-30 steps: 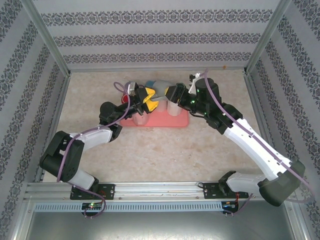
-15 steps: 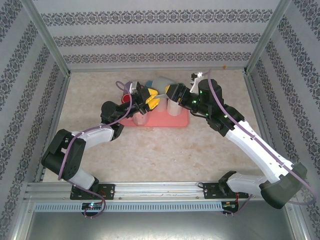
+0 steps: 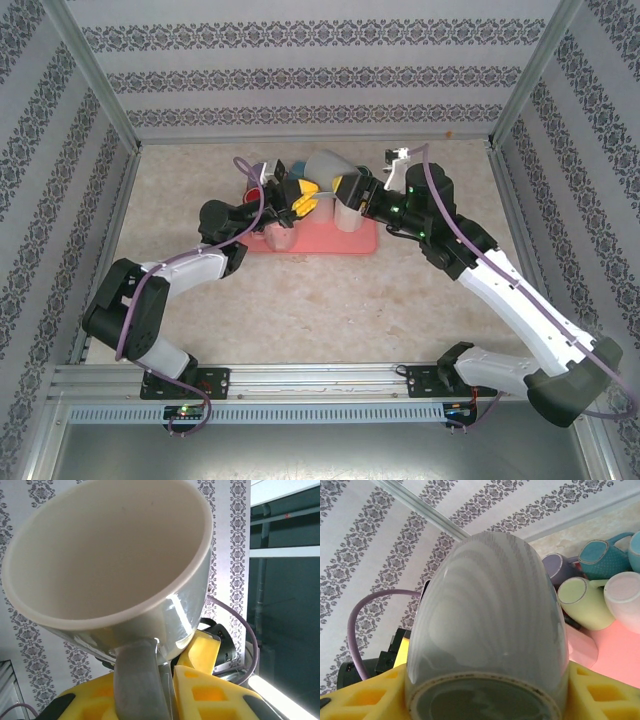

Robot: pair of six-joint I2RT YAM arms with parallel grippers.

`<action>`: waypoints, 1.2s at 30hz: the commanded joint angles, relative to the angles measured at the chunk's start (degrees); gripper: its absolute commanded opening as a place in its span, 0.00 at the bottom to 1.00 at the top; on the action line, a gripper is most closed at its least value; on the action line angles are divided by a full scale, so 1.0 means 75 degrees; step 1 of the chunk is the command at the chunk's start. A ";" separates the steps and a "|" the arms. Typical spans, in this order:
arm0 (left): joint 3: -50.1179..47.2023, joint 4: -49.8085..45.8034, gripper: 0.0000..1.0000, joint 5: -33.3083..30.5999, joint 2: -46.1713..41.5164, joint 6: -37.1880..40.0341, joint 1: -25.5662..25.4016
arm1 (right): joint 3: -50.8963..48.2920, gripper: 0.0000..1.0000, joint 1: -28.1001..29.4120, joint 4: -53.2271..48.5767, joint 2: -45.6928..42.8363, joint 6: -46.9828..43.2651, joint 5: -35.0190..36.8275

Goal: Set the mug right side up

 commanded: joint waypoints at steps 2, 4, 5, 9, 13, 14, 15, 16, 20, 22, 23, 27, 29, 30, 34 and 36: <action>0.0289 -0.0230 0.11 0.0563 -0.0378 0.1052 -0.0037 | 0.0170 0.80 0.0186 -0.0173 -0.0240 -0.0207 -0.0478; 0.0286 -0.0843 0.11 0.0672 -0.0656 0.1502 0.0021 | 0.0192 0.88 0.0185 -0.0395 -0.0386 -0.0404 -0.0272; 0.0272 -0.1351 0.10 0.0748 -0.0884 0.1893 0.0047 | 0.0181 0.90 0.0173 -0.0528 -0.0485 -0.0490 -0.0109; 0.0480 -0.5149 0.07 0.0987 -0.2093 0.4725 0.0066 | 0.0193 0.91 0.0155 -0.1184 -0.0853 -0.1112 0.0560; 0.0692 -0.8972 0.03 0.0342 -0.2936 0.7323 0.0000 | 0.0296 0.91 0.0150 -0.1922 -0.1060 -0.1627 0.1174; 0.0799 -1.0195 0.03 -0.0293 -0.3273 0.8201 -0.0096 | 0.0217 0.92 0.0157 -0.1976 -0.1145 -0.1612 0.1425; 0.0936 -1.1252 0.03 -0.1014 -0.3567 0.9048 -0.0211 | 0.0111 0.92 0.0150 -0.1977 -0.1233 -0.1515 0.1604; 0.1018 -1.2052 0.02 -0.1651 -0.3803 0.9557 -0.0257 | 0.0040 0.92 0.0106 -0.1965 -0.1312 -0.1573 0.1594; 0.0795 -1.3729 0.02 -0.3914 -0.4812 1.0540 -0.0351 | 0.0024 0.87 0.0158 -0.2196 -0.1381 -0.2230 0.1367; 0.0525 -1.4182 0.02 -0.4944 -0.5283 1.0667 -0.0469 | 0.0105 0.87 0.0201 -0.2403 -0.1291 -0.2352 0.1345; 0.0429 -1.4447 0.01 -0.5464 -0.5450 1.0705 -0.0541 | 0.0091 0.86 0.0247 -0.2436 -0.1300 -0.2383 0.1414; 0.0021 -1.5182 0.01 -0.6917 -0.5739 1.0597 -0.0715 | 0.0116 0.86 0.0408 -0.2538 -0.1250 -0.2505 0.1682; -0.0106 -1.5382 0.02 -0.7304 -0.5682 1.0544 -0.0791 | 0.0190 0.86 0.0454 -0.2697 -0.1162 -0.2580 0.1778; -0.0165 -1.5497 0.02 -0.7610 -0.5653 1.0476 -0.0872 | 0.0226 0.86 0.0472 -0.2754 -0.1109 -0.2635 0.1800; -0.0504 -1.5478 0.03 -0.8386 -0.5545 1.0294 -0.1003 | 0.0195 0.86 0.0545 -0.2740 -0.1088 -0.2712 0.1884; -0.0697 -1.5215 0.03 -0.8502 -0.5399 1.0261 -0.1018 | 0.0130 0.86 0.0560 -0.2672 -0.1101 -0.2721 0.1907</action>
